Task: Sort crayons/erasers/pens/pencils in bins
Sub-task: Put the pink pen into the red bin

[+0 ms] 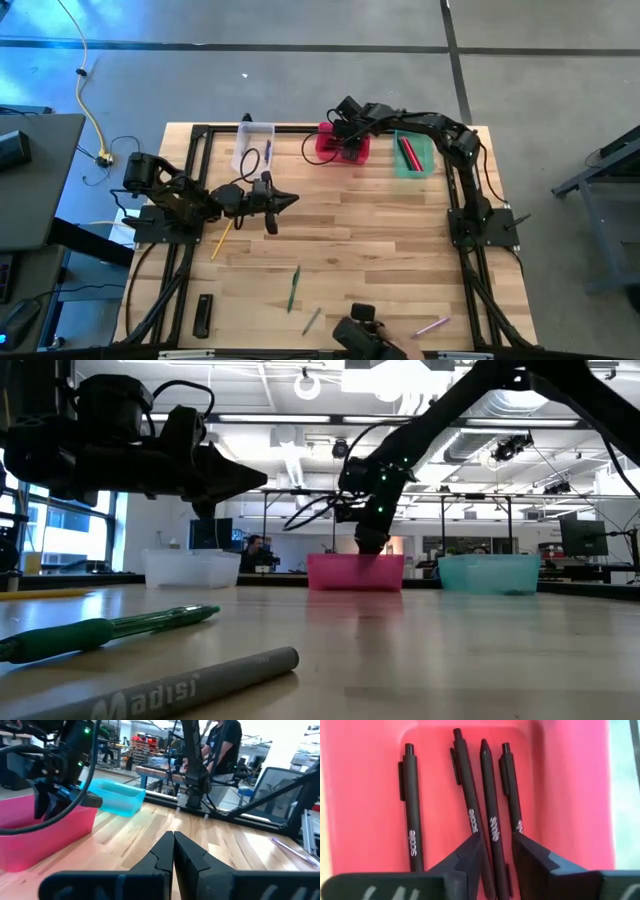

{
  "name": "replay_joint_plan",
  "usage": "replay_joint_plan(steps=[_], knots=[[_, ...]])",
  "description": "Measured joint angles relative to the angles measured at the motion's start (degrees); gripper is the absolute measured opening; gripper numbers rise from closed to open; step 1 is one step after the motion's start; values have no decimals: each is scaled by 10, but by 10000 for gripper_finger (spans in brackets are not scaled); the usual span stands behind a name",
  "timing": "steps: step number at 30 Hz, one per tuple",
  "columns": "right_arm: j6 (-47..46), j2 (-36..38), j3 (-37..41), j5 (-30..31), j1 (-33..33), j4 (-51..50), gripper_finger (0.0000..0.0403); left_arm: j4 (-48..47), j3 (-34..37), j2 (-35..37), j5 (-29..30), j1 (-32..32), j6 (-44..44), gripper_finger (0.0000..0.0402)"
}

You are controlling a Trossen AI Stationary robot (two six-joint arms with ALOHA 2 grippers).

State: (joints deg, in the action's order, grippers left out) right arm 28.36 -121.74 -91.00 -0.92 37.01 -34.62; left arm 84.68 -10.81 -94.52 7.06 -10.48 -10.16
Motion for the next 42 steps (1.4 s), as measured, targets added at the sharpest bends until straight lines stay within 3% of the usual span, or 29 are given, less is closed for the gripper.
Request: replay_joint_plan(steps=[5, 9, 11, 18, 22, 25, 31, 38, 42], knots=[[-3, 48, 0, 17, -16, -29, 93, 0, 0, 0, -5, 0, 3, 0], [-25, 105, 24, -24, -26, 1, 35, -1, 0, 0, -6, 0, 0, 0], [-41, 140, 77, -53, -30, 66, 10, -9, 0, 0, -4, 0, 7, 0], [-125, 281, 353, -64, -62, 393, 3, -16, 0, 0, 1, 0, 5, 0], [-167, 353, 460, -52, -71, 488, 2, -42, 0, 0, 18, 0, -13, 0], [-205, 415, 495, -33, -81, 484, 1, -42, 0, 0, 53, 0, -26, 0], [-283, 532, 514, -2, -115, 419, 0, -48, -2, 19, 56, 0, -53, 0], [-436, 621, 446, 57, -178, 223, 0, -128, -5, 91, 82, 0, -196, 0], [-468, 641, 405, 97, -224, 114, 0, -230, -27, 143, 83, 0, -207, 0]])
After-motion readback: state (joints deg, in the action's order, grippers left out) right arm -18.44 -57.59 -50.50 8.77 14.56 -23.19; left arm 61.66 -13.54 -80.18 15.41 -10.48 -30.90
